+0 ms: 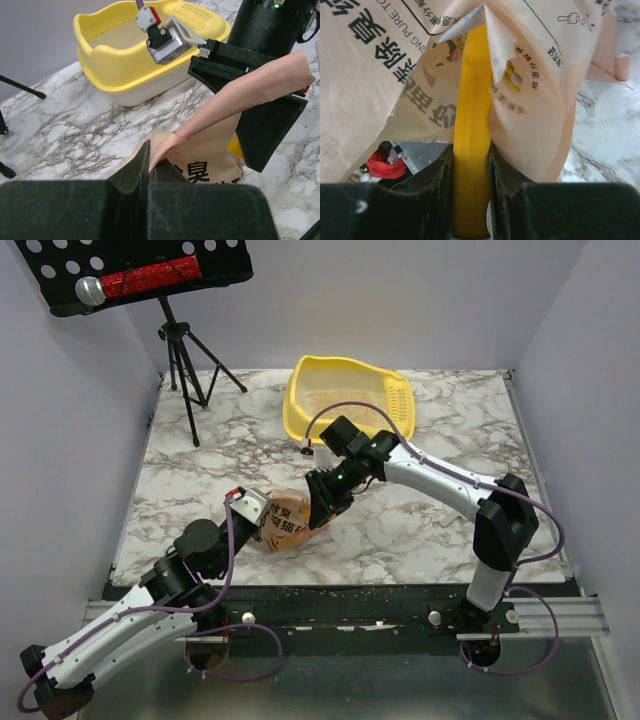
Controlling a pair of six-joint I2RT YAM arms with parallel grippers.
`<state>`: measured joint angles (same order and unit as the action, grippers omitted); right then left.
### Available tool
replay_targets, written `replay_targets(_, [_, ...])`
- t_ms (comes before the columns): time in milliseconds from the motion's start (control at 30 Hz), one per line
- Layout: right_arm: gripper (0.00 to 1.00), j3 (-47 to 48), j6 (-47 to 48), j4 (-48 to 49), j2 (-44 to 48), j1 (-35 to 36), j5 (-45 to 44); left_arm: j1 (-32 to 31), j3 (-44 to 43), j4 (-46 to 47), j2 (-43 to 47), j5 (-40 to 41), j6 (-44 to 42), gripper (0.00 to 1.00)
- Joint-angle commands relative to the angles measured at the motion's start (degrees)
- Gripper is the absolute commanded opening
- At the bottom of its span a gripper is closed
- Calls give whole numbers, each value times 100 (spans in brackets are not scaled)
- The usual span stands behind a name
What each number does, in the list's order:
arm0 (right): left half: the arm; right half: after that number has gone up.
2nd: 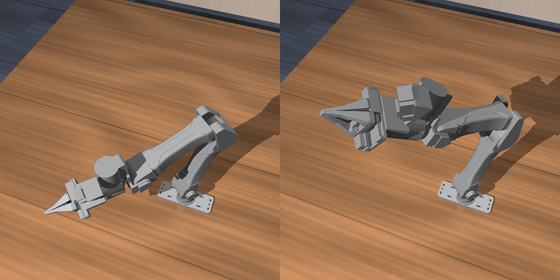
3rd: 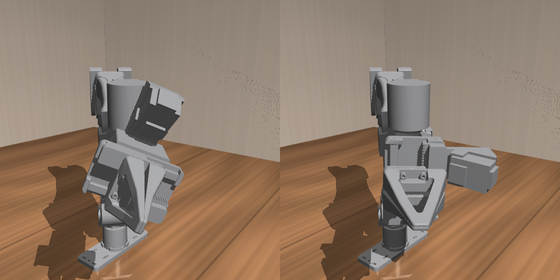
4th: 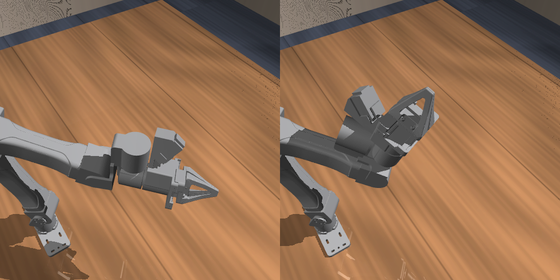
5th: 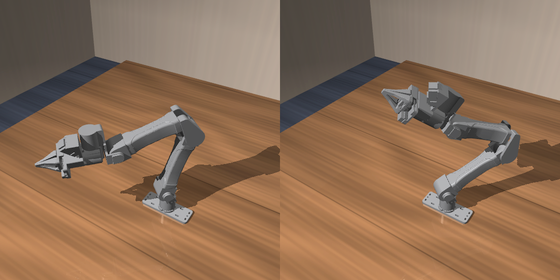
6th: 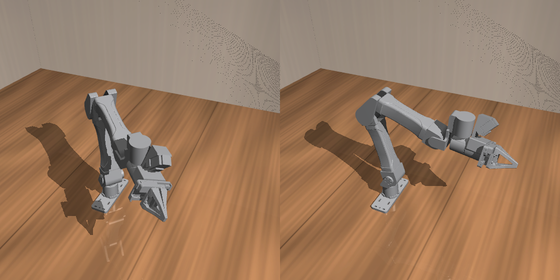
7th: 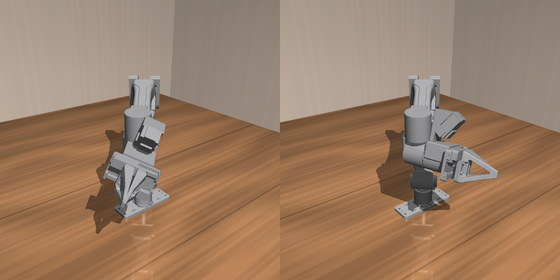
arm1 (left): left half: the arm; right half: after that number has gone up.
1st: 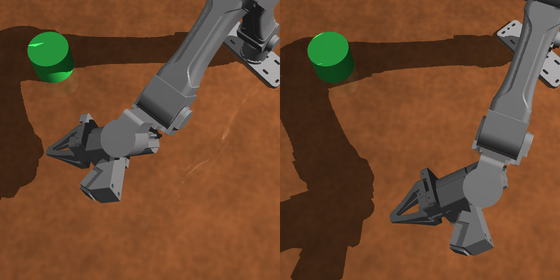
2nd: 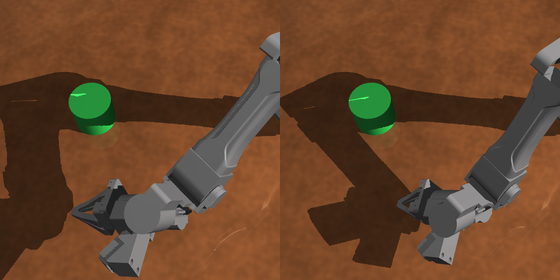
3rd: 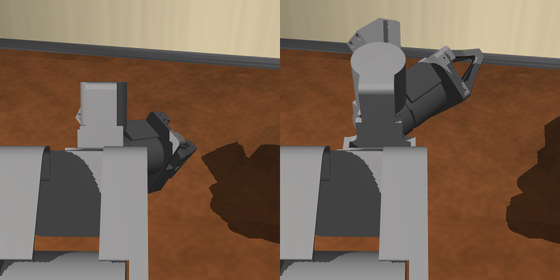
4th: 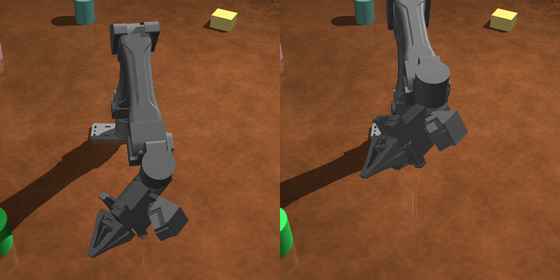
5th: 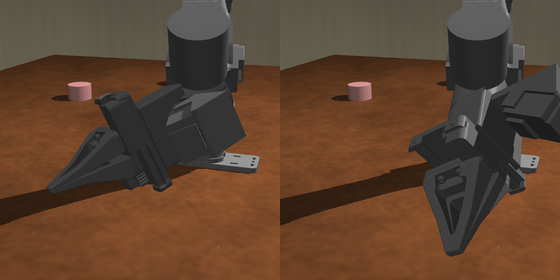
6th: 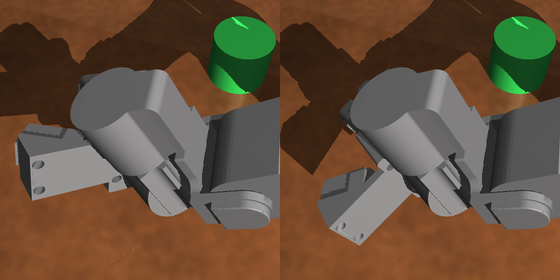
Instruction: Fill the litter box with clean litter
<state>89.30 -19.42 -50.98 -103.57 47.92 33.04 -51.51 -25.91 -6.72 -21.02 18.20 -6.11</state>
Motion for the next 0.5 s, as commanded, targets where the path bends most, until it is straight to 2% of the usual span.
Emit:
replay_targets(0, [0, -1079, -596, 1228, 344, -28, 677, -26, -239, 549, 177, 35, 22, 0])
replay_targets(167, [1, -2476, -1344, 2976, 1188, -265, 1134, -26, -186, 575, 168, -70, -39, 0])
replay_targets(300, [1, -3408, -1775, 4173, 1506, -485, 1547, -26, -160, 610, 159, -176, -66, 0])
replay_targets(367, [1, -4112, -2135, 5532, 1620, -670, 1942, -26, -107, 637, 150, -272, -101, 0])
replay_targets(467, [1, -4525, -2513, 6641, 1559, -819, 2328, -26, -81, 646, 142, -343, -136, 0])
